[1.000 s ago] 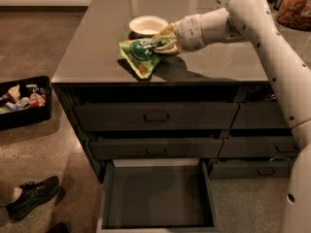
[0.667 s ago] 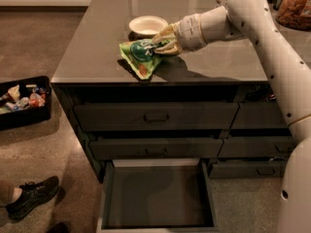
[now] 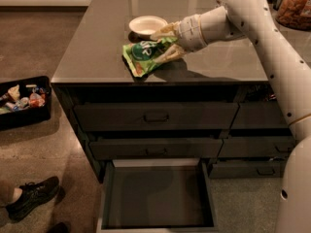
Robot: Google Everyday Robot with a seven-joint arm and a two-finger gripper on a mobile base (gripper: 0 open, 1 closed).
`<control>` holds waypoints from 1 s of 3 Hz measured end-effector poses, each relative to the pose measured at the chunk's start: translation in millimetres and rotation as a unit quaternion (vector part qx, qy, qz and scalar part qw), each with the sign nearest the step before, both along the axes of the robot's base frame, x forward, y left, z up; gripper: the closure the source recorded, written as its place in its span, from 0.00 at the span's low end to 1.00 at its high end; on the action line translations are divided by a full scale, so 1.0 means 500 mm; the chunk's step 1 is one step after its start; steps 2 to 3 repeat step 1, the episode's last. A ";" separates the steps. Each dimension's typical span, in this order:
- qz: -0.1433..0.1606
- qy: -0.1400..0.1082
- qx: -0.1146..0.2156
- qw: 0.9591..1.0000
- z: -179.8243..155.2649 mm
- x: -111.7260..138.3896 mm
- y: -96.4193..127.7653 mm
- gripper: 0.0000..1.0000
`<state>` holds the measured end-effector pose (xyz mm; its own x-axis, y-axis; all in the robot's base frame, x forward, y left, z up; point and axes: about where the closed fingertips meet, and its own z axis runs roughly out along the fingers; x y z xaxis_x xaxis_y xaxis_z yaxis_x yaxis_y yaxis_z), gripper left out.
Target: Pick green rice chip bag from bottom drawer and place on counter
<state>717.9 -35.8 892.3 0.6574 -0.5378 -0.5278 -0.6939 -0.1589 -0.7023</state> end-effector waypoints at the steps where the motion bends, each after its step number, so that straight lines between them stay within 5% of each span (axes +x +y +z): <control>1: 0.000 0.000 0.000 1.000 0.000 0.000 0.000 0.00; 3: 0.000 0.000 0.000 1.000 0.000 0.000 0.000 0.00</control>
Offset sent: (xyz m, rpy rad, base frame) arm 0.0000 0.0000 0.0000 0.0000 0.0000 0.0000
